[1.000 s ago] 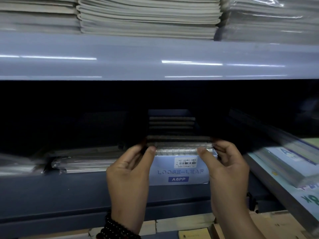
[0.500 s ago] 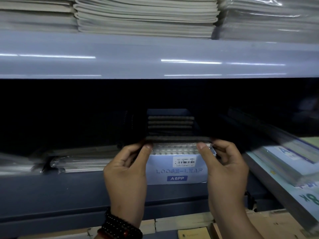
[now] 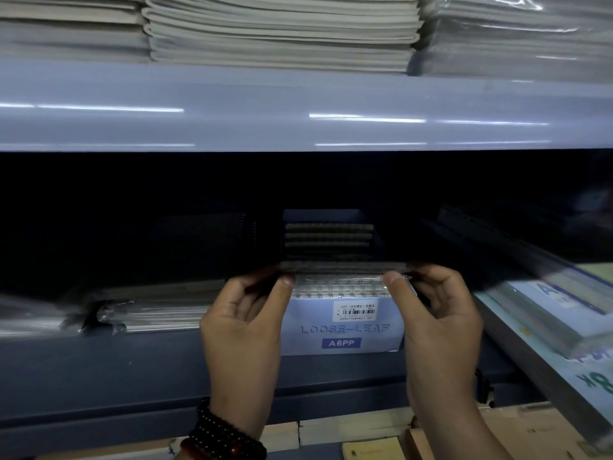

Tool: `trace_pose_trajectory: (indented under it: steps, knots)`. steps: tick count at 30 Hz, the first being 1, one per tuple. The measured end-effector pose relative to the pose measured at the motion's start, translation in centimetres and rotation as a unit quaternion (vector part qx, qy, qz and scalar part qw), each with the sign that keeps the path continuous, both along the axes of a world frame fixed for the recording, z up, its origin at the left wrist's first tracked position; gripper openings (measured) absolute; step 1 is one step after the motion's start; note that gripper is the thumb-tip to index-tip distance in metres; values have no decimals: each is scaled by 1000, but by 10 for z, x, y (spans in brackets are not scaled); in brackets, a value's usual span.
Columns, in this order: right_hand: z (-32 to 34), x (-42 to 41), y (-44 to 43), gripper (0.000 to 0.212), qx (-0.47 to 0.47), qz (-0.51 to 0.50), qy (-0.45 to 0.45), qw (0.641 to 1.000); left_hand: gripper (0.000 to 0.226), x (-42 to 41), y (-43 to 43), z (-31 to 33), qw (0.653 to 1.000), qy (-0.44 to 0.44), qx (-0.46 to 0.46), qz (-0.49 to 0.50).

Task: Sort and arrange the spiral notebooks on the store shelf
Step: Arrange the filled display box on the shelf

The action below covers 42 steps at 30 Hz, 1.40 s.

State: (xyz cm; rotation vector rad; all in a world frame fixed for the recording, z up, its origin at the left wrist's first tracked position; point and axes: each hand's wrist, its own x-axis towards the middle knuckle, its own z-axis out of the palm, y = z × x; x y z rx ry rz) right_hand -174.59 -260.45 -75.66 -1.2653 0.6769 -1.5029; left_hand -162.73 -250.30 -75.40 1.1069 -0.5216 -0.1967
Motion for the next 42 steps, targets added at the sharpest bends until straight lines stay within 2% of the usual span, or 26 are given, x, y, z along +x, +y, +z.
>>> trace_pose_trajectory:
  steps: [12,16,18,20,22,23,25,26,27,28,29,30,33,35,40,42]
  knots:
    - [-2,0,0,17,-21,-8,9,1000,18,1,-2,-5,999,-42,2,11]
    - [-2,-1,-1,8,-18,-12,8,1000,9,4,-3,-6,999,-21,22,27]
    - [-3,-2,-4,3,-13,-18,14,1000,21,8,-4,-7,999,4,35,15]
    - [-2,-2,-5,11,-7,-21,13,1000,26,12,-6,-8,999,27,43,-15]
    - [-1,0,-6,24,11,-10,14,1000,45,14,-8,-10,996,38,73,-44]
    - [-1,1,-7,28,26,0,13,1000,56,15,-8,-11,994,36,92,-55]
    - [-4,3,-11,32,75,19,2,997,60,17,-10,-15,987,-11,142,-78]
    - [-7,5,-14,42,100,30,2,995,65,16,-10,-16,980,-39,172,-92]
    - [-9,6,-15,65,116,44,11,992,73,15,-11,-16,974,-53,195,-102]
    - [-12,7,-18,80,129,53,20,990,81,13,-11,-16,971,-40,205,-113]
    - [-12,8,-18,85,140,60,26,988,87,13,-12,-16,970,-14,206,-125]
    - [-11,9,-17,84,146,69,31,986,87,11,-12,-16,971,4,202,-131]
    - [-7,11,-13,88,142,75,67,985,43,4,-11,-5,975,4,174,-136]
    - [-5,10,-14,92,118,76,94,986,34,1,-12,1,979,8,157,-134]
    - [-7,12,-19,71,74,94,110,987,59,2,-17,-11,987,10,119,-105]
    - [-8,15,-22,51,70,108,132,983,51,2,-19,-12,987,35,118,-100]
